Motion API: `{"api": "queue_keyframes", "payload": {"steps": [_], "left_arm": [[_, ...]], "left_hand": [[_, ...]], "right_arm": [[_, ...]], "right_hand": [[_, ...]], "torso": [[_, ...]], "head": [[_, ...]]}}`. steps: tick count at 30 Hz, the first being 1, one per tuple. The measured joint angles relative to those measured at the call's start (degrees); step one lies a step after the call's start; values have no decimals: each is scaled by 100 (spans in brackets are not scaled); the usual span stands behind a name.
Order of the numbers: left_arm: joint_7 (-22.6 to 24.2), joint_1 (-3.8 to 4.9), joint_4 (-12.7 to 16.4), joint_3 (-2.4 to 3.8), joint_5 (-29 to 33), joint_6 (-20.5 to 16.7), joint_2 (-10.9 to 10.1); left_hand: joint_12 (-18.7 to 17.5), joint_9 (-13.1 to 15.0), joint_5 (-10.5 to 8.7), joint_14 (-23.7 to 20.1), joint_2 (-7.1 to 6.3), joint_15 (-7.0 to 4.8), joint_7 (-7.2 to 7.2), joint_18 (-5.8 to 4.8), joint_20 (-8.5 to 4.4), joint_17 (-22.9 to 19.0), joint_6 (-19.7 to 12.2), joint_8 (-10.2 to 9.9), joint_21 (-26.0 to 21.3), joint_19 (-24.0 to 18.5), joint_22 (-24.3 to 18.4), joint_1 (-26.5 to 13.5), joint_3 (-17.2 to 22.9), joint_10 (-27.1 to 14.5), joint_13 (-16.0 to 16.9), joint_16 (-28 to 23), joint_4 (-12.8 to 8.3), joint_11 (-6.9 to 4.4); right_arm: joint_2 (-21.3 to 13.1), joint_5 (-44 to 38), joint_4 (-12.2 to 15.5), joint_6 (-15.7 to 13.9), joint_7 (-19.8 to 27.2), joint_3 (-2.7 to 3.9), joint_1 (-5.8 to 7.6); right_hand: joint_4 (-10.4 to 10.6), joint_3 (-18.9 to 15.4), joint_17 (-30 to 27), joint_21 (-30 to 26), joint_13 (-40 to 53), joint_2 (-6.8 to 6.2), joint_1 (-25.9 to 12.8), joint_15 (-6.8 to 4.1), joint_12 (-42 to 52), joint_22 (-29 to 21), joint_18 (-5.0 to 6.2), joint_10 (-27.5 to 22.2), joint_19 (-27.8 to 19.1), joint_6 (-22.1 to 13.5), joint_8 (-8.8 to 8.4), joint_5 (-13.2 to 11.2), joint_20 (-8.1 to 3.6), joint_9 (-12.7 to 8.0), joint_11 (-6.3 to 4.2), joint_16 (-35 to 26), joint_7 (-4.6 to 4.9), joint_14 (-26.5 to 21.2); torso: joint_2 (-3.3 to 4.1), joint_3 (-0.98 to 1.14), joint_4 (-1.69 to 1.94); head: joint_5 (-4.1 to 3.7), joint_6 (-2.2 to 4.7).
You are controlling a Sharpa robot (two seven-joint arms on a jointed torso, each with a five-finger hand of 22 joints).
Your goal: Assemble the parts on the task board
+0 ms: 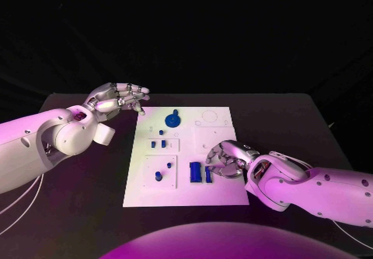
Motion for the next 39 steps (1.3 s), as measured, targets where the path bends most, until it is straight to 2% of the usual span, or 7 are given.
{"api": "queue_keyframes", "payload": {"steps": [16,23,27,30,33,36,39], "left_arm": [[-1,0,-9,-1,0,0,2],[10,-27,-58,-1,6,-9,49],[29,-105,-102,-3,60,-34,88],[57,-130,-131,-4,147,-79,107],[110,-147,-182,-4,267,-160,154],[200,-160,-306,-4,418,-310,277],[355,-188,-523,-3,602,-531,476]], "left_hand": [[0,0,0,0,0,0,0,0,0,-1,0,0,0,0,1,0,0,0,0,0,0,0],[22,0,0,-18,0,18,0,0,0,-1,0,21,0,0,-7,0,0,0,0,0,0,0],[22,1,0,-43,-17,43,-17,0,0,-1,-17,21,-28,0,-23,-16,7,0,0,0,12,0],[22,-5,0,-127,-30,39,-21,0,0,-1,-21,21,-76,0,-48,-31,-1,-10,0,-25,33,10],[49,-5,0,-251,-31,61,-1,0,33,-23,-41,49,-175,-81,-97,-30,7,-32,0,-112,41,33],[-64,-15,-29,-831,-53,190,-1,-1,154,-296,-41,114,-761,-537,-411,-99,-16,-187,-76,-742,127,63],[-440,-67,-31,-1167,-61,328,-23,-1,384,-686,-64,49,-1754,-978,-982,-91,-32,-196,-123,-1700,144,112]], "right_arm": [[-164,46,189,-260,214,0,20],[-222,1023,84,-565,924,17,401],[-88,2127,-401,-700,1491,14,688],[74,2932,-760,-735,1856,17,865],[268,3706,-1202,-727,2220,31,1012],[448,4438,-1668,-669,2582,57,1097],[676,5148,-2189,-528,2963,90,1135]], "right_hand": [[131,-145,0,-89,0,-36,-146,0,-31,-1,1,0,0,-23,20,0,0,-20,0,0,22,0],[232,-294,0,-404,0,-67,-266,0,-169,3,3,0,0,-97,20,0,0,-20,0,-34,54,0],[256,-396,0,-1286,0,-65,-264,21,-650,3,120,-123,-124,-275,-15,0,67,-18,49,-253,107,-21],[230,-424,-348,-3000,-165,43,-156,66,-1620,3,445,-815,-680,-497,33,0,105,27,90,-808,152,-20],[207,-409,-1005,-4338,-781,48,-151,114,-2446,-230,567,-1362,-1091,-598,122,0,127,67,109,-1334,184,-148],[215,-178,-3118,-5643,-2342,80,-119,169,-4314,-891,693,-2284,-1736,-754,120,0,191,10,176,-3251,212,-1177],[211,109,-4018,-6372,-3660,84,-112,292,-5690,-1548,717,-2338,-2163,-780,-9,-13,332,-108,212,-4772,218,-1729]], "torso": [[-14,-3,-9],[-60,-18,-15],[-128,-43,-17],[-177,-60,-34],[-209,-66,-54],[-254,-67,-71],[-321,-60,-70]], "head": [[9,0],[-17,65],[-19,169],[-9,304],[-4,443],[2,606],[4,764]]}}
